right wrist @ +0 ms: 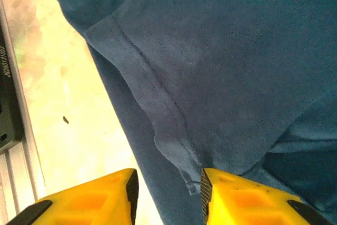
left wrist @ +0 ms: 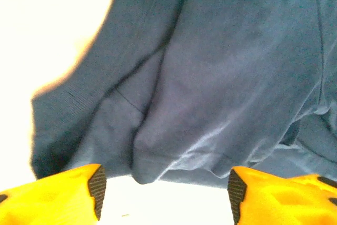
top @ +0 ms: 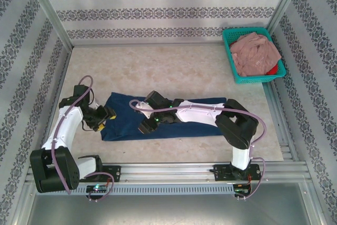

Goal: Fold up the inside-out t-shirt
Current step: Smooth out the T-shirt at the center of the table, then fold the T-shirt at the center of the table.

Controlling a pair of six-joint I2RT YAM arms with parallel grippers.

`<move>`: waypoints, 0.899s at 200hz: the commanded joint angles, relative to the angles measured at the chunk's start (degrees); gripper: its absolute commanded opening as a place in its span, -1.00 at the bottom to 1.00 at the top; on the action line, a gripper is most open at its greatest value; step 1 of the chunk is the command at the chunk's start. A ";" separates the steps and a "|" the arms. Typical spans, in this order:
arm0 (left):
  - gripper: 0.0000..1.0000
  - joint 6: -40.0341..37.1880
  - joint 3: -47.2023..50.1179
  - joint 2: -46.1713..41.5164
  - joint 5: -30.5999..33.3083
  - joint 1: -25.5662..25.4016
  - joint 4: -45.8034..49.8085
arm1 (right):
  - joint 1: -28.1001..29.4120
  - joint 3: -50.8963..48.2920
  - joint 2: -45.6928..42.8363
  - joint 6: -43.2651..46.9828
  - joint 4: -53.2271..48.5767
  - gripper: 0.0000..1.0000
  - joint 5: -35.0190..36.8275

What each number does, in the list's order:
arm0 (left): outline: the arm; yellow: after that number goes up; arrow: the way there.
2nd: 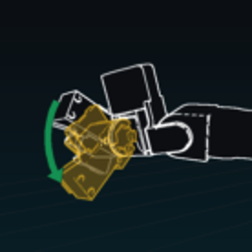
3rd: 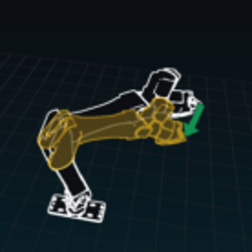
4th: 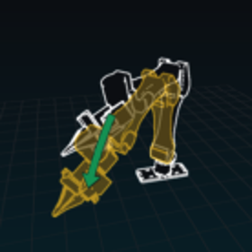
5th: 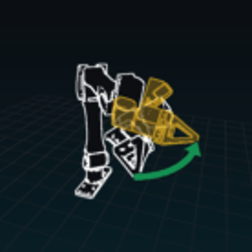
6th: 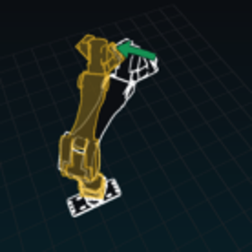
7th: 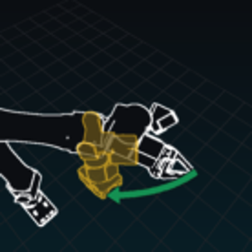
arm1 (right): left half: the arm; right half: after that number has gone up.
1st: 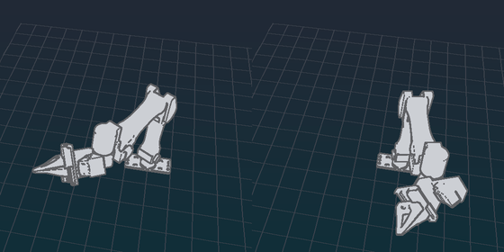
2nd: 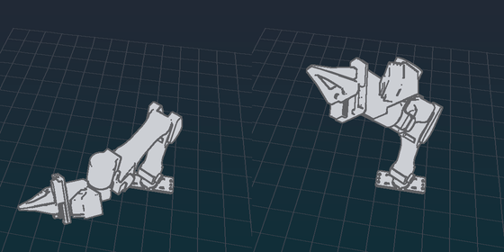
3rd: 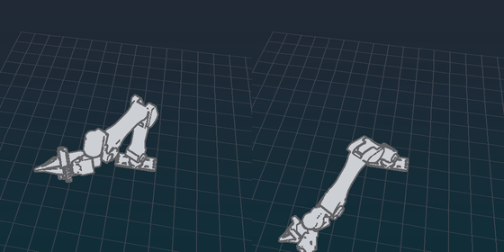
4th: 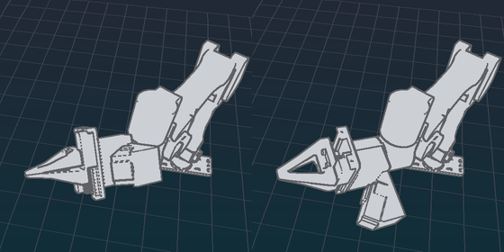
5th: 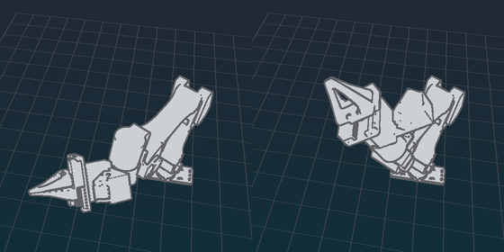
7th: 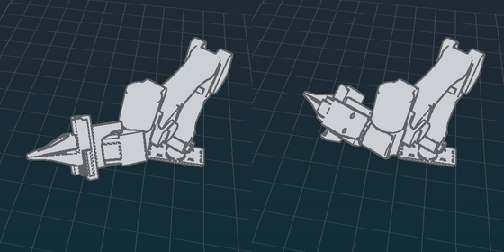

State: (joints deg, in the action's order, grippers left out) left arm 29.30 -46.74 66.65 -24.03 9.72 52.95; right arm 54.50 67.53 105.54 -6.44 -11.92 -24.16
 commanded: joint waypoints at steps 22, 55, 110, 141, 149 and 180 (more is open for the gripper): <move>0.62 0.85 0.81 4.50 3.79 -0.55 -15.11 | -6.59 -1.33 -2.47 -9.28 5.45 0.05 -2.15; 1.00 -3.26 0.13 12.90 -0.33 -1.53 -22.06 | -8.82 -3.67 -4.48 -12.94 8.63 0.26 -1.27; 1.00 -7.73 -1.76 17.65 6.55 -4.47 -25.44 | -10.35 -8.28 -8.08 -12.44 10.47 0.29 -4.45; 1.00 -7.64 -2.16 21.51 7.41 -5.65 -24.52 | -11.17 -10.52 -9.97 -12.41 11.23 0.28 -4.60; 1.00 -7.63 -2.13 22.42 6.42 -5.97 -24.52 | -11.40 -11.17 -10.34 -12.71 11.70 0.28 -4.65; 1.00 -7.64 -0.56 24.79 2.81 -8.40 -25.46 | -11.57 -12.04 -10.69 -13.43 12.42 0.28 -4.51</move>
State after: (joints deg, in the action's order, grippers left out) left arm 22.90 -48.05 89.32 -17.47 3.62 29.02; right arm 43.46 56.71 96.36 -18.79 -1.72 -27.59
